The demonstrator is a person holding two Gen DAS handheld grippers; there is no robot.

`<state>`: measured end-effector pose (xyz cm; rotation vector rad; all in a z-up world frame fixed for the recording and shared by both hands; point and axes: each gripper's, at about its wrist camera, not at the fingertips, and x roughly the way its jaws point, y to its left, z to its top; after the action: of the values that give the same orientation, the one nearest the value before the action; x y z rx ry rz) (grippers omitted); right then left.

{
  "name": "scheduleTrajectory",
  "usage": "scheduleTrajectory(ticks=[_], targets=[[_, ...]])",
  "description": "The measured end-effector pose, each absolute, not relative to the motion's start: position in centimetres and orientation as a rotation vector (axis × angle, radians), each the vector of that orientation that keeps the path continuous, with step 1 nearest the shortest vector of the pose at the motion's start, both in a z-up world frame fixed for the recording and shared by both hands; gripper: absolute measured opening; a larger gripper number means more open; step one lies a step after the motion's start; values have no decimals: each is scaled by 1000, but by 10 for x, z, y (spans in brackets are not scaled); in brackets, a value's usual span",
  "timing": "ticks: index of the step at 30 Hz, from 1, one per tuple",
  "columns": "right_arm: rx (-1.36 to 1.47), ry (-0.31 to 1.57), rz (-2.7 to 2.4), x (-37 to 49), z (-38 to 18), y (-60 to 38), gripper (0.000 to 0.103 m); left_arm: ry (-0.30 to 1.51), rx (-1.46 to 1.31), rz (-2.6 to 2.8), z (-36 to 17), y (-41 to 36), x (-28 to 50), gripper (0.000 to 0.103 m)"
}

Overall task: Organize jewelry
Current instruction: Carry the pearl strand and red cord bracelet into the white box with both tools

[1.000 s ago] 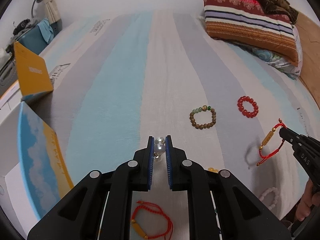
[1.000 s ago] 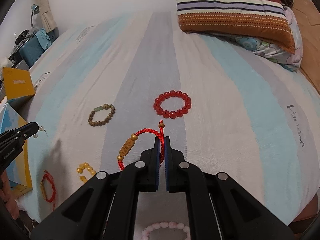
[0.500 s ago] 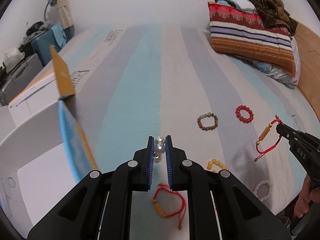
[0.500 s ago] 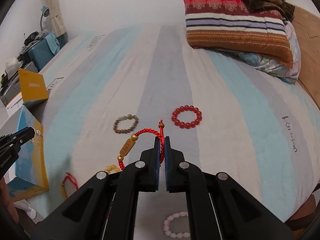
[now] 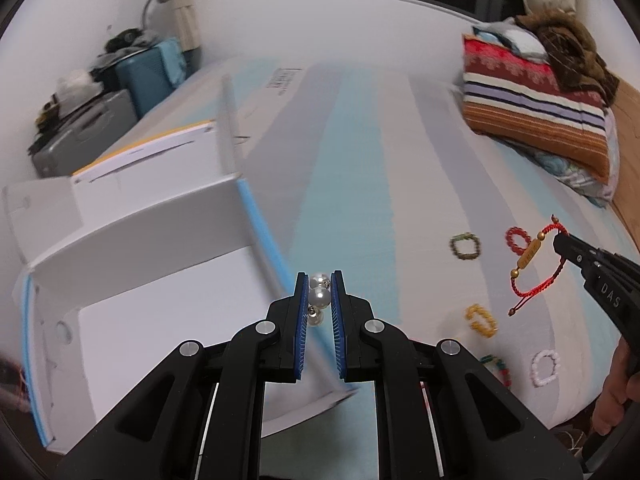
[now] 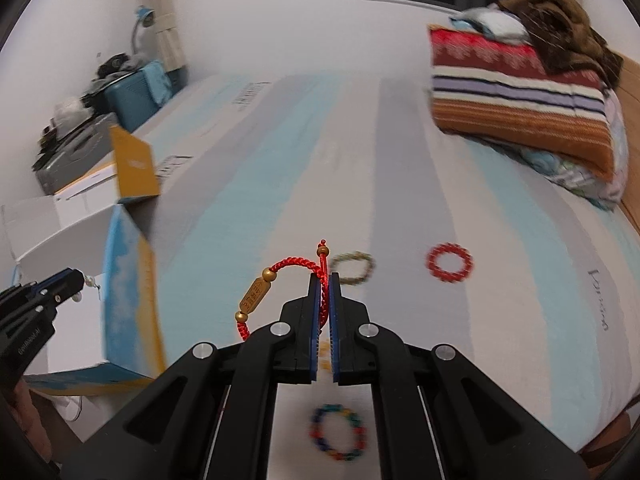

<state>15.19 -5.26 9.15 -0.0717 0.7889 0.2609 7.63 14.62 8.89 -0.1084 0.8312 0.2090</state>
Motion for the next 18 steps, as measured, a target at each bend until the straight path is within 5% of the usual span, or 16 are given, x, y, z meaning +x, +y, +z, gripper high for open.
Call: scheduleTrajectory(ticks=[18], targets=[[-212, 728, 543, 103, 114, 127, 3, 831, -243, 459, 89, 288, -16, 11]])
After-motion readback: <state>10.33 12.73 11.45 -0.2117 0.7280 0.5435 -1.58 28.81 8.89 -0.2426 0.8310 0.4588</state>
